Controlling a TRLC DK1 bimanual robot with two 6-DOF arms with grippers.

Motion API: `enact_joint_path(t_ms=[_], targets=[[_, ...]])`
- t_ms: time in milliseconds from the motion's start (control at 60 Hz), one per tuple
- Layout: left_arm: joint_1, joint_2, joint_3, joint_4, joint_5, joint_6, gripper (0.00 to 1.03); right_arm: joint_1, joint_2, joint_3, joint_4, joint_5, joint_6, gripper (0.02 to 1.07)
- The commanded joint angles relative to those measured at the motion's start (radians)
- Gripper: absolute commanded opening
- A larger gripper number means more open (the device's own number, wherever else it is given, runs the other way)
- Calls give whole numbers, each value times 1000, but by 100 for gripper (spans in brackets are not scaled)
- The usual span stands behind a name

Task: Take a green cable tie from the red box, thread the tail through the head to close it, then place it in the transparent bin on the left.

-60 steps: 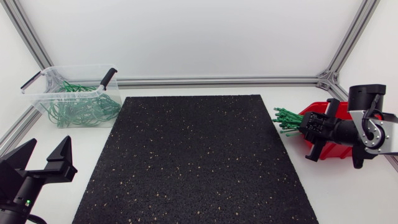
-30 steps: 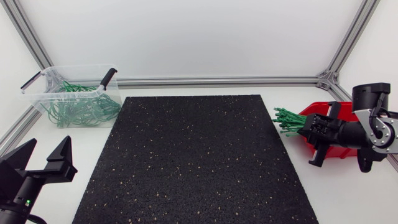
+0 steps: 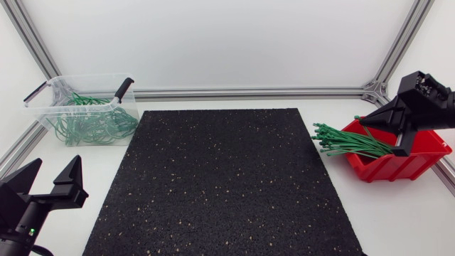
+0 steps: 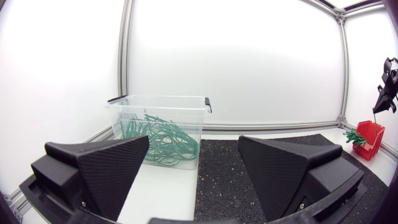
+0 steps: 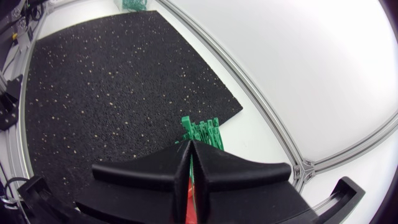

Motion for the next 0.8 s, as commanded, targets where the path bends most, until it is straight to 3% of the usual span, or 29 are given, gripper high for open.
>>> enact_joint_path(t_ms=[0,167,350,783], targets=[[4,-5,-39,-22,-11,-18,100,-23,36,90,-104,-54,15,8],[4,-5,-39,-22,-9,-11,100,-38,89,257,-341,-155,18,8],[6,-7,-39,-20,-9,4,100,-22,149,377,-516,-224,55,10],[6,-5,-4,-57,52,-1,100,239,201,375,-625,-248,235,8]])
